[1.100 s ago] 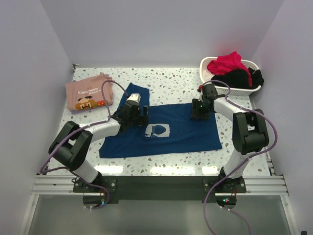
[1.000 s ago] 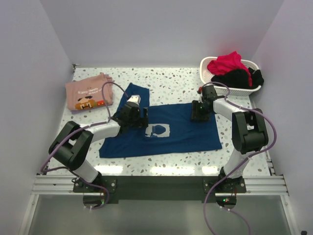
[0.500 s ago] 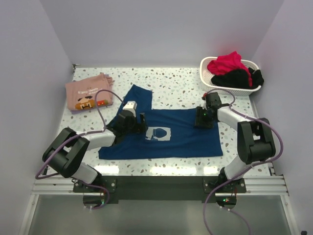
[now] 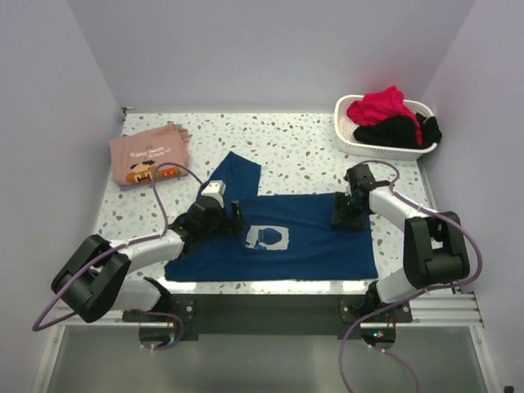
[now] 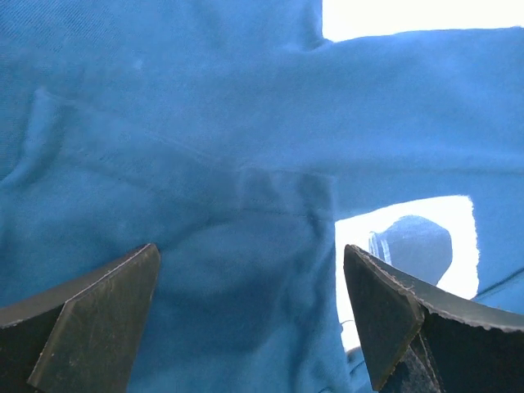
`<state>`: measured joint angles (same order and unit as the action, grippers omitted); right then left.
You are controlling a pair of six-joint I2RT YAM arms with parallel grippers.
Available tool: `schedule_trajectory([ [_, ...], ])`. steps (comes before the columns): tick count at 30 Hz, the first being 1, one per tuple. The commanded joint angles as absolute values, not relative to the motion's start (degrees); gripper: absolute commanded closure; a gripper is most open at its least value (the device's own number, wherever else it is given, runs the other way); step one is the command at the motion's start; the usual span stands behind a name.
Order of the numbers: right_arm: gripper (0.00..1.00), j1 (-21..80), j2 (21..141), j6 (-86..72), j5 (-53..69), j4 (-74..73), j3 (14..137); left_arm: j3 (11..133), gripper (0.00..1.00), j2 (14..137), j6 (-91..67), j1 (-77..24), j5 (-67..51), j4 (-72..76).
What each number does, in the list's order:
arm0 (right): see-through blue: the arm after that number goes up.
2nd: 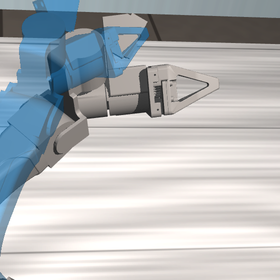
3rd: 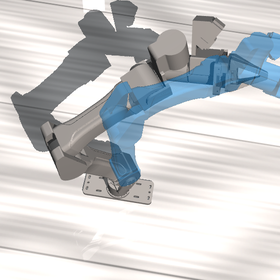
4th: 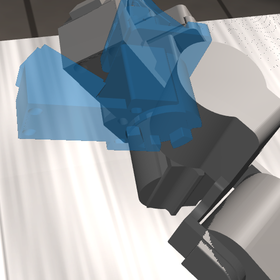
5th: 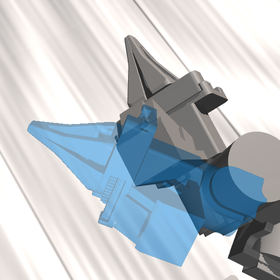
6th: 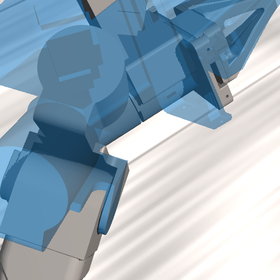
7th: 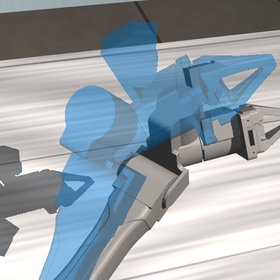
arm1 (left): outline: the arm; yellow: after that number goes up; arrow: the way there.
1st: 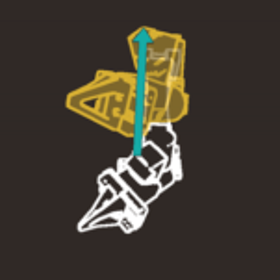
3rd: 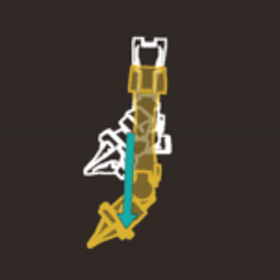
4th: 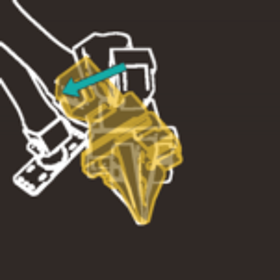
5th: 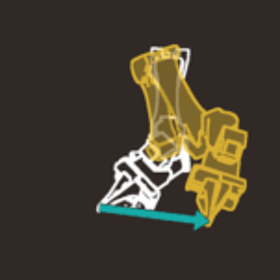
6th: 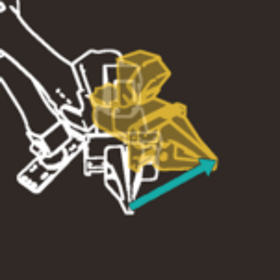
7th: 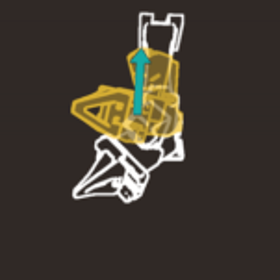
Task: Fold and stack the t-shirts
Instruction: Fold the tshirt
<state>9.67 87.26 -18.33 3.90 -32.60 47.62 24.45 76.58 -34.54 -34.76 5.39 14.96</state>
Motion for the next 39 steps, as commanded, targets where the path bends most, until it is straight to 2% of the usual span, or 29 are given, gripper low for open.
schedule_trajectory([
  [1, 0.43, 9.23, 84.65, -17.58, 2.11, -38.31, 51.23, 29.15, 0.0, 73.39, -33.59, -34.8, 9.3, 2.65],
  [9, 0.3, 6.08, 84.02, -14.86, 4.04, -41.04, 64.41, 49.54, 0.0, 74.61, -25.32, -32.01, 13.89, -7.82],
  [13, 0.3, 1.94, 86.74, -13.1, 7.73, -40.61, 69.16, 56.32, 0.0, 79.87, -24.43, -25.76, 6.87, -8.09],
  [21, 0.3, -7.37, 93.5, -12.31, 11.34, -35.51, 71.01, 70.91, 0.0, 90.7, -19.69, -22.5, 6.68, -12.3],
  [32, 0.35, -8.26, 102.39, -12.92, 10.11, -29.98, 73.92, 72.33, 0.0, 93.34, -19.07, -22.41, 3.69, -11.43],
  [39, 0.44, -8.35, 103.8, -13.18, 8.61, -26.64, 71.81, 71.72, 0.0, 93.16, -18.46, -22.41, 4.22, -12.22],
])
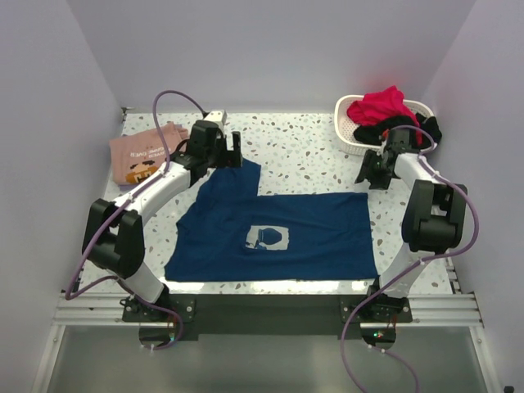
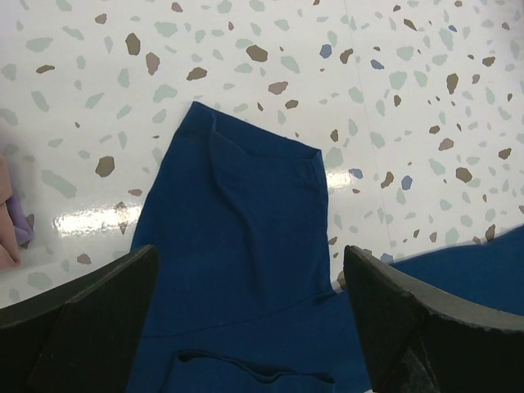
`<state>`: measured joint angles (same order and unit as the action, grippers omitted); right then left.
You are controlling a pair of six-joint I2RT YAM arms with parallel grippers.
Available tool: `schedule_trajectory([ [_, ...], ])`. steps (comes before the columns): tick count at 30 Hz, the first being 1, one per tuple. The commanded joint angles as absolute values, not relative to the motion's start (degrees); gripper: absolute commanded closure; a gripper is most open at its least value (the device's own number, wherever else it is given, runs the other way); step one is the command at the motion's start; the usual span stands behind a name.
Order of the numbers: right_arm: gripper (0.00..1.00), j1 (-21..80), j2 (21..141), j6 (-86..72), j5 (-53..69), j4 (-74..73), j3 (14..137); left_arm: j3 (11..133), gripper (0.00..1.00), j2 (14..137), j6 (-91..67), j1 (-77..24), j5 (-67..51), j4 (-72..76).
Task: Fold and stack the t-shirts
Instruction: Fold the tshirt
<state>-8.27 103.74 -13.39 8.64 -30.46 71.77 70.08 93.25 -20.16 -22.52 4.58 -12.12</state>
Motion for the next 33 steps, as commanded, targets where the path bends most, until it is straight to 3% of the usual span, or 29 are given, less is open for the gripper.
schedule_trajectory([
  [1, 0.45, -8.35, 103.8, -13.27, 8.61, -25.5, 70.85, 71.63, 0.0, 92.9, -18.46, -22.33, 4.48, -12.22],
  [5, 0.5, -8.26, 103.8, -13.45, 8.0, -21.98, 67.95, 71.37, 0.0, 92.81, -18.28, -22.32, 4.4, -12.39],
  [19, 0.53, -6.86, 104.68, -12.92, 5.9, -17.23, 64.16, 69.79, 0.0, 90.79, -18.02, -22.24, 5.27, -12.74],
  [25, 0.68, -4.75, 106.52, -12.04, 3.78, -17.31, 63.28, 69.52, 0.0, 90.26, -17.84, -22.06, 5.54, -12.74],
  [30, 0.7, -3.52, 105.65, -11.16, 0.53, -19.86, 63.63, 69.44, 0.0, 90.26, -17.75, -21.97, 5.18, -13.18],
  [33, 0.79, -3.34, 104.68, -11.08, 0.7, -20.48, 63.55, 69.0, 0.0, 90.0, -18.1, -21.88, 4.92, -13.01],
])
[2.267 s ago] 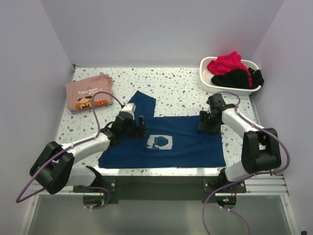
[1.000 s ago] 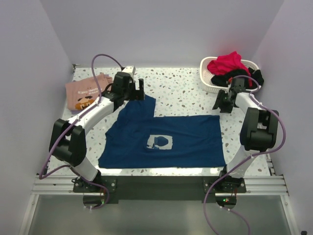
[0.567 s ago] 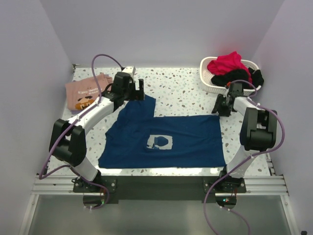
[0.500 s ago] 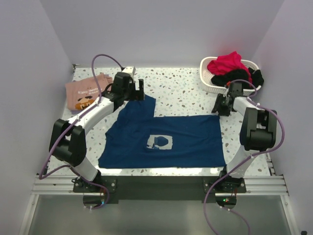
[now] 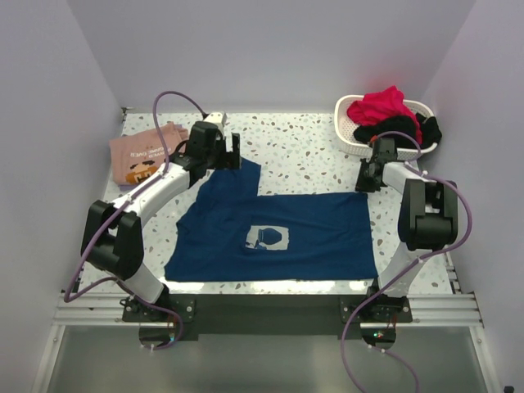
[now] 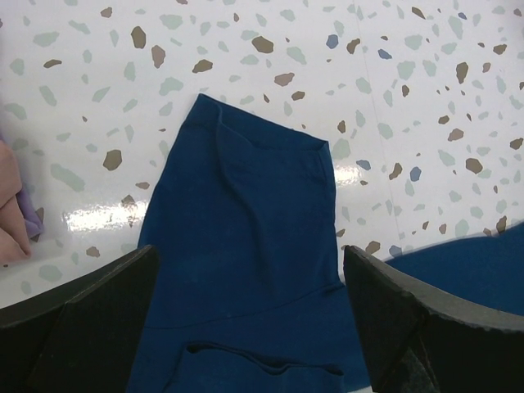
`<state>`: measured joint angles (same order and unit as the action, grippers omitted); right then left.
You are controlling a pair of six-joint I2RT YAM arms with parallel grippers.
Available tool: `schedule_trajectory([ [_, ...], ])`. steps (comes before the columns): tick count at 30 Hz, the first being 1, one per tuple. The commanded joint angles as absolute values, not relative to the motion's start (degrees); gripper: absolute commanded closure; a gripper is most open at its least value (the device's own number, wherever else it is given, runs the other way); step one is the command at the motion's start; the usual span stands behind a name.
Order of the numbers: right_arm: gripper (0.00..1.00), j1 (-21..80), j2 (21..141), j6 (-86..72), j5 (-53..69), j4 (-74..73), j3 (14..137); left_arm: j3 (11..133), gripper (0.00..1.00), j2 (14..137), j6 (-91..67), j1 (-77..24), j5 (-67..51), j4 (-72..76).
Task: Fold and stack the t-shirts
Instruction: Fold the tshirt
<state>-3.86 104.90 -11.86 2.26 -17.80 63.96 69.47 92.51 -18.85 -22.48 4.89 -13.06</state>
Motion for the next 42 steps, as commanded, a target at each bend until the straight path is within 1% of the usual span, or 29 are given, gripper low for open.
schedule_trajectory([
  [1, 0.84, -3.34, 104.5, -11.16, 1.14, -20.57, 63.63, 68.91, 0.0, 90.09, -18.19, -21.88, 4.83, -12.92],
  [3, 0.91, -3.34, 103.63, -11.6, 2.1, -20.83, 63.98, 68.82, 0.0, 89.83, -18.28, -21.8, 4.66, -12.92],
  [4, 1.0, -3.34, 103.1, -11.69, 2.46, -21.0, 64.07, 68.91, 0.0, 89.82, -18.28, -21.8, 4.75, -13.01],
  [5, 1.0, -3.34, 102.57, -11.95, 2.63, -21.09, 64.16, 68.73, 0.0, 89.65, -18.19, -21.8, 4.75, -13.09],
  [10, 1.0, -3.34, 96.96, -12.22, 2.46, -22.59, 64.95, 68.12, 0.0, 89.3, -18.19, -21.71, 5.27, -13.01],
  [16, 1.0, -3.43, 94.31, -11.69, 0.79, -24.61, 65.22, 67.41, 0.0, 89.56, -18.72, -21.62, 4.22, -12.39],
  [20, 1.0, -3.69, 95.88, -11.95, 0.18, -24.96, 64.95, 67.24, 0.0, 89.74, -18.81, -21.62, 3.78, -12.3],
  [23, 0.96, -4.04, 97.29, -12.22, 0.18, -24.79, 64.78, 66.97, 0.0, 89.39, -18.63, -21.62, 4.13, -12.57],
  [24, 0.91, -4.13, 97.56, -12.3, 0.18, -24.52, 64.6, 66.71, 0.0, 89.21, -18.63, -21.53, 4.22, -12.57],
  [27, 0.87, -4.22, 98.79, -12.39, 0.18, -24.61, 64.25, 66.27, 0.0, 88.95, -18.63, -21.53, 4.31, -12.48],
  [35, 0.87, -4.31, 101.25, -12.57, 0.18, -24.61, 62.4, 66.27, 0.0, 89.21, -18.72, -21.45, 4.04, -12.39],
  [42, 0.86, -4.48, 101.16, -12.57, -1.5, -25.84, 62.49, 65.57, 0.0, 88.86, -18.72, -21.27, 4.22, -12.57],
])
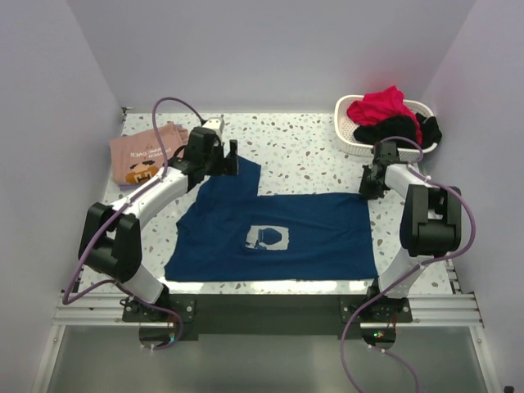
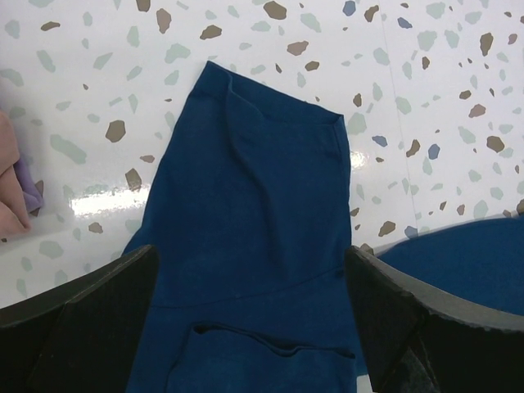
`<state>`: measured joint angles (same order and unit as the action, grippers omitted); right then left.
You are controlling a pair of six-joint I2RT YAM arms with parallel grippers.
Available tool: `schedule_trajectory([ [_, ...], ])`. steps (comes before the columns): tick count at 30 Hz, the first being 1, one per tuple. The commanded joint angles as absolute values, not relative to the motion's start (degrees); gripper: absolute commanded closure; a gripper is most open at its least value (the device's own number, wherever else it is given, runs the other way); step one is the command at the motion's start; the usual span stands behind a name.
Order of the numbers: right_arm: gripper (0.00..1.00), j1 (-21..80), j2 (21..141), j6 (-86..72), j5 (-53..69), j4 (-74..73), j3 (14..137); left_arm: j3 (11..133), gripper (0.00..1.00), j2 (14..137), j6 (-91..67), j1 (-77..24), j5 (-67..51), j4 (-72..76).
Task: Fold and stack the t-shirts
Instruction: Fold the tshirt
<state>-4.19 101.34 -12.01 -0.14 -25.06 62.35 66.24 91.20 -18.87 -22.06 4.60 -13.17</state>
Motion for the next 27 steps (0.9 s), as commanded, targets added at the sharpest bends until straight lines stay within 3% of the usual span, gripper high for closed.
schedule_trajectory([
  [1, 0.86, -4.4, 100.99, -12.66, -1.06, -25.84, 62.58, 65.48, 0.0, 88.86, -18.72, -21.27, 4.31, -12.57],
  [9, 0.69, -6.24, 97.47, -13.18, -0.09, -26.02, 63.81, 65.48, 0.0, 89.03, -18.63, -21.09, 4.22, -12.57],
  [27, 0.68, -8.61, 104.15, -13.98, 7.91, -19.86, 63.28, 66.36, 0.0, 90.17, -18.37, -20.92, 4.04, -13.18],
])
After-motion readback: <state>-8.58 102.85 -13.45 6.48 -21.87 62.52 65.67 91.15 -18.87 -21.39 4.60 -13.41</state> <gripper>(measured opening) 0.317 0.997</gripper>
